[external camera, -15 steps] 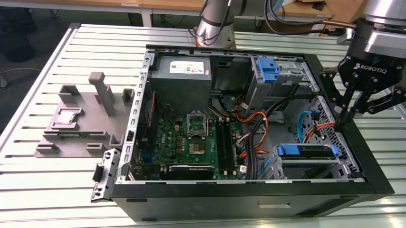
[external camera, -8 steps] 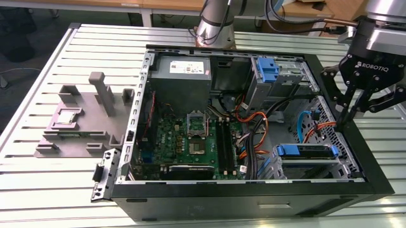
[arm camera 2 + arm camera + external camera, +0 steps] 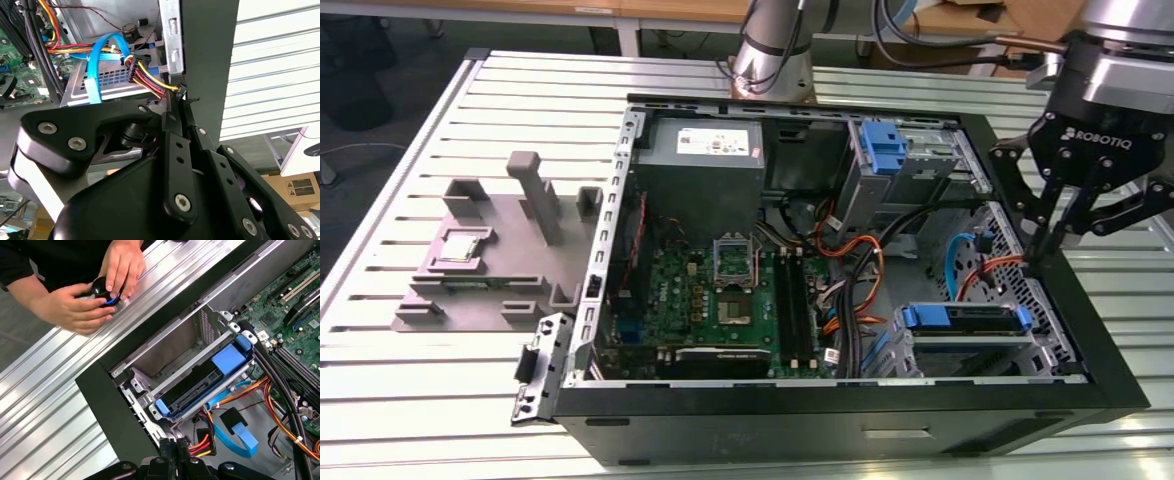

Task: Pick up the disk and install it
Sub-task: 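Insert the first disk wire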

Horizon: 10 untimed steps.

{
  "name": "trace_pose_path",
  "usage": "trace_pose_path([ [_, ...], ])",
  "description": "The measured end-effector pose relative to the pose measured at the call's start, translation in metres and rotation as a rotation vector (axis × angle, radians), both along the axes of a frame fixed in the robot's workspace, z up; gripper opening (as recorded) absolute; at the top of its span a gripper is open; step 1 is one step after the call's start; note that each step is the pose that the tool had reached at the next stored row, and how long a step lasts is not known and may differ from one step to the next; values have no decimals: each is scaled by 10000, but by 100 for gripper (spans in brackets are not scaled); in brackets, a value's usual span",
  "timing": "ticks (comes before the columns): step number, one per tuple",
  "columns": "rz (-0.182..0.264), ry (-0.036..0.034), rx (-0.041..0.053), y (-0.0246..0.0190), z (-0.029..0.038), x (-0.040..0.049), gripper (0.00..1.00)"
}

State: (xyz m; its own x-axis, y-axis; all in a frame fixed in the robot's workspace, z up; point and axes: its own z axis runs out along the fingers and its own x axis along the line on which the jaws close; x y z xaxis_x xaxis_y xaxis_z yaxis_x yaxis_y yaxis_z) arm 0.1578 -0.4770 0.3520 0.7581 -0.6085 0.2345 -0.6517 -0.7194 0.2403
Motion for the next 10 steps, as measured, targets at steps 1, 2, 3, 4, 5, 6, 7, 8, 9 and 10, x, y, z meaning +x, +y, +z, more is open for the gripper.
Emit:
trace_pose_path([
  [1,-1,-3,0,0,0,-11,16],
  [2,0,-20,1,-2,0,-22,16],
  [3,-1,-70,8,-4,1,-31,16],
  [4,-1,-146,46,-7,1,-42,16],
  [5,-1,-225,118,-10,-1,-48,16],
  [6,-1,-304,196,-13,-1,-54,16],
  [7,-1,-386,275,-16,-1,-60,16],
  [8,-1,-456,335,-20,0,-68,16],
  [9,-1,-514,375,-25,0,-80,16],
  [10,-2,-547,391,-33,0,-95,16],
])
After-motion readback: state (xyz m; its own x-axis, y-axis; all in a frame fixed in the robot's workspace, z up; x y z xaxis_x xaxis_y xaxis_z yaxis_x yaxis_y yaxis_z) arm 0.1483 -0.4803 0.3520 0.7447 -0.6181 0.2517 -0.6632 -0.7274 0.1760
